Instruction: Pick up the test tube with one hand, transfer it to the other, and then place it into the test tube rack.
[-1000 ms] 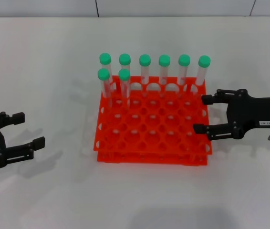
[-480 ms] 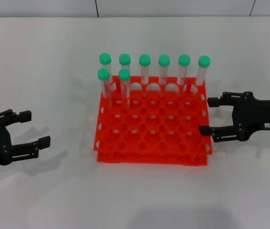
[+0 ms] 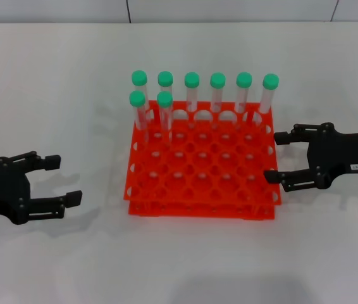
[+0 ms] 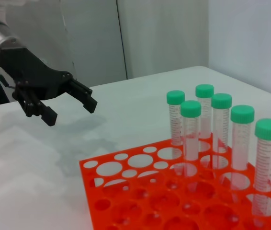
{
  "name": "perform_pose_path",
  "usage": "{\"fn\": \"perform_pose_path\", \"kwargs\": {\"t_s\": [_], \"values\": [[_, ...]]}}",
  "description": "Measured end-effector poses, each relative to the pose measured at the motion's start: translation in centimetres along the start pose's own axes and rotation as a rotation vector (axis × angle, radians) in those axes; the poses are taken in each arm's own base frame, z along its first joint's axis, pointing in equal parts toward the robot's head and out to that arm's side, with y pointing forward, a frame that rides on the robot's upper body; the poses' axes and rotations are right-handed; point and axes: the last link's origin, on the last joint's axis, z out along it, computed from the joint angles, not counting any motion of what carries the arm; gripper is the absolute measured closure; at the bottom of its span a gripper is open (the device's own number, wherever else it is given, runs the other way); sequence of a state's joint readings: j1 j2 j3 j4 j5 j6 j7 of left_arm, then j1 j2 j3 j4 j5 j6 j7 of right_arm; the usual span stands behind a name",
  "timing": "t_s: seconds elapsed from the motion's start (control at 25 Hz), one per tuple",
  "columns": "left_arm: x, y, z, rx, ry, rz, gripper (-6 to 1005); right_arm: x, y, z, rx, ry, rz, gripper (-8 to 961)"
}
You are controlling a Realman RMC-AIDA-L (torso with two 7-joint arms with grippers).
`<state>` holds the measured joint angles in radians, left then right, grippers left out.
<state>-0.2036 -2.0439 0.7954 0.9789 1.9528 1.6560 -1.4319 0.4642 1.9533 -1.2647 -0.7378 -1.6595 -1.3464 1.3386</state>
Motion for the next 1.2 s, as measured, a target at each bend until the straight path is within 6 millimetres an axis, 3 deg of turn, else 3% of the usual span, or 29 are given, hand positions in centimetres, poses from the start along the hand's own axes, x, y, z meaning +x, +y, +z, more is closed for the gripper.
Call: {"fn": "perform_pose_path", "kwargs": {"t_s": [1.2], "values": [[0.23, -0.06, 0.25, -0.031, -0.035, 0.006, 106, 0.59, 0.42, 0.15, -0.016, 0.030, 0.008, 120]]}}
